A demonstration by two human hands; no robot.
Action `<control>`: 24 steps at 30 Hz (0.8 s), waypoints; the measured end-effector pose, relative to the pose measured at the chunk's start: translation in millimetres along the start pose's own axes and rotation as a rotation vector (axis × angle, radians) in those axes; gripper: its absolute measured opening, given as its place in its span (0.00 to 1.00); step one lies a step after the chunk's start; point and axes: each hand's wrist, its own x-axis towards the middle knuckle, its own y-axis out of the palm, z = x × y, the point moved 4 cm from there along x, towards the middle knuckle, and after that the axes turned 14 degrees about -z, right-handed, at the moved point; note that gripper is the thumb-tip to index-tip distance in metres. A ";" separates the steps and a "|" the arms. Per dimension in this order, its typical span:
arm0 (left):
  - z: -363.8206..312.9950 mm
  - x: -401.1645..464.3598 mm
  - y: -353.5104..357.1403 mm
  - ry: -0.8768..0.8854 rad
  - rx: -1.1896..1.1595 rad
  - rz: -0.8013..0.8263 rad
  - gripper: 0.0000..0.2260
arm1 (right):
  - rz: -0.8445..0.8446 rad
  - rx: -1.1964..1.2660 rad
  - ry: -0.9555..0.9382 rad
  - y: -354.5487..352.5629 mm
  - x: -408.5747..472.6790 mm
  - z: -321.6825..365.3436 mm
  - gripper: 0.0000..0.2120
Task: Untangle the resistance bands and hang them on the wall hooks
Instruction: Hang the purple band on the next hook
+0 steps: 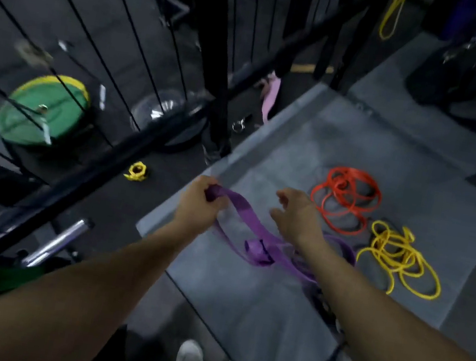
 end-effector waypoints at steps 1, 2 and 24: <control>-18.5 -0.6 -10.4 0.026 -0.003 -0.010 0.15 | 0.009 0.009 -0.038 -13.2 1.9 18.6 0.20; -35.9 -1.4 -20.9 0.046 0.000 -0.016 0.15 | 0.018 0.023 -0.088 -26.5 1.9 37.6 0.22; -292.2 -50.3 -354.7 0.384 -0.379 -0.461 0.09 | -0.257 0.322 -0.952 -288.1 -98.6 377.0 0.05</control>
